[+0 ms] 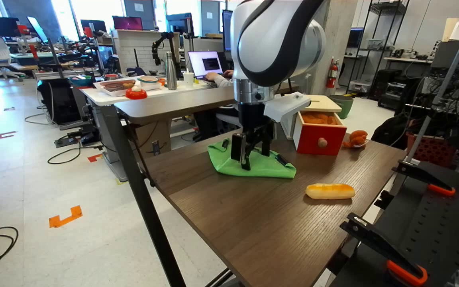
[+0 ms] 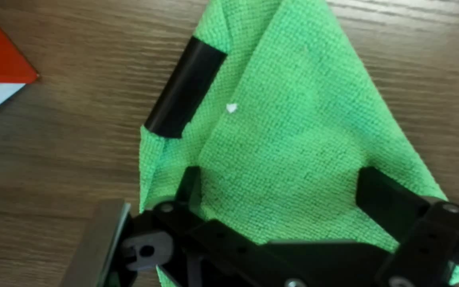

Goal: Move the green towel to the right

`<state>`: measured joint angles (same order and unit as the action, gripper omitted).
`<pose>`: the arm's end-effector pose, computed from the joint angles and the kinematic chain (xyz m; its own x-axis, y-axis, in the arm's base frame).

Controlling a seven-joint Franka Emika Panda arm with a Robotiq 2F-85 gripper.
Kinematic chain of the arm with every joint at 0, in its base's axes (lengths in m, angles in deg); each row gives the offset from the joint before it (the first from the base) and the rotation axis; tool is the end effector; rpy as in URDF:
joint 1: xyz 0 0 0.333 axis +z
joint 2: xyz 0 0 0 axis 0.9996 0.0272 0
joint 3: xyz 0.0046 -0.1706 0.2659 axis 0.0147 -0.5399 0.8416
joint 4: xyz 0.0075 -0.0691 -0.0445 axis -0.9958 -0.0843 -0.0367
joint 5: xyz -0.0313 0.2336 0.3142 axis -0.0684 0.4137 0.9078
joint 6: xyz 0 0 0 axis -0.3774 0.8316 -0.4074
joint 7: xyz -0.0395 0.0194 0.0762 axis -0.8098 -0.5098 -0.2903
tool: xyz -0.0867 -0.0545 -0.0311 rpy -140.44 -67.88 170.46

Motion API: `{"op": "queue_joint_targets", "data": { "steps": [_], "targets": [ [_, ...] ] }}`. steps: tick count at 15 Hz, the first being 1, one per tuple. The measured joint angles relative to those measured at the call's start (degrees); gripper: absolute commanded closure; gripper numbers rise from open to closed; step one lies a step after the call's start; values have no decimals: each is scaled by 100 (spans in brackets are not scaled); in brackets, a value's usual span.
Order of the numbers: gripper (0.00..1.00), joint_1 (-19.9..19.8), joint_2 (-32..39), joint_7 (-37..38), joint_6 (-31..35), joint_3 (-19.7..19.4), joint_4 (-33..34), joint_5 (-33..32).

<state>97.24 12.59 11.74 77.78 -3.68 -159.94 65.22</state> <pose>0.6272 0.1000 0.1011 0.9716 0.2203 -0.0861 0.2255 -0.9727 0.0552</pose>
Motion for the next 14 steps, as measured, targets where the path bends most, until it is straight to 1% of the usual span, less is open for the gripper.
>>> {"op": "queue_joint_targets", "data": {
  "steps": [4,8,11,14],
  "targets": [
    [0,-173,161,97,-67,-9,282,10],
    [0,-189,203,158,-222,-7,395,11],
    [0,-184,164,162,-249,18,373,11],
    [0,-136,-105,162,-247,111,93,4]
  ]
}}
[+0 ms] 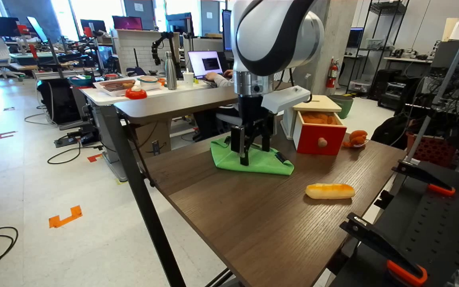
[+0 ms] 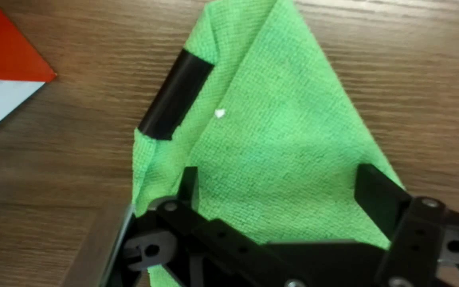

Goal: Move the green towel to the right

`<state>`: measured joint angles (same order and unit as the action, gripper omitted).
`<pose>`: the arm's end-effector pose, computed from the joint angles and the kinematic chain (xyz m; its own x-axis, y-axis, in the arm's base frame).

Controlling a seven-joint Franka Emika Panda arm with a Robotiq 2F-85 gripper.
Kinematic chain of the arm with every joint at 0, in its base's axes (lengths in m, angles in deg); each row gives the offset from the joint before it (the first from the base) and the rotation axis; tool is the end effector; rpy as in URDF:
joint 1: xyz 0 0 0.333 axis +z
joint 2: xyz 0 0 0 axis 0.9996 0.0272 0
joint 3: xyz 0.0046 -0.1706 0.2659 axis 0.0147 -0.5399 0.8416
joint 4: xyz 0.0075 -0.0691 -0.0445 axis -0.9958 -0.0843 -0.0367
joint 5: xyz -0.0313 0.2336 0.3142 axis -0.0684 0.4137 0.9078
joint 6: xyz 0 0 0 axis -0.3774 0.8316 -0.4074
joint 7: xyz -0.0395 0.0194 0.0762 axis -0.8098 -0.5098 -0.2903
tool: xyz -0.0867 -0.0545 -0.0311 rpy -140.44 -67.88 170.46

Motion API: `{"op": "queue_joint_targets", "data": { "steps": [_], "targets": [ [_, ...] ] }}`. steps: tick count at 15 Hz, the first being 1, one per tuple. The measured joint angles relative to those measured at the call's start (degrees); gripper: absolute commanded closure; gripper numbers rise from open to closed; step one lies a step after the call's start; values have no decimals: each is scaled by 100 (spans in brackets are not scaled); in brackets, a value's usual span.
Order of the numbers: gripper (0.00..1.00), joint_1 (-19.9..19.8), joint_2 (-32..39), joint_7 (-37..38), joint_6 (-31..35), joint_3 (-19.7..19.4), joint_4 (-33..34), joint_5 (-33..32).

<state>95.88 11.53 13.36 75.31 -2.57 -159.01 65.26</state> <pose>0.6334 0.0969 0.1155 0.9792 0.1810 -0.0922 0.1859 -0.9814 0.0473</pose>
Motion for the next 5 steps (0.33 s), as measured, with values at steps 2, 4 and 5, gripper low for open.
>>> {"op": "queue_joint_targets", "data": {
  "steps": [2,4,5],
  "targets": [
    [0,80,-373,-5,15,46,-397,-10],
    [0,125,-872,-42,86,111,-900,-13],
    [0,127,-1152,-86,130,144,-1173,-13]
  ]
}}
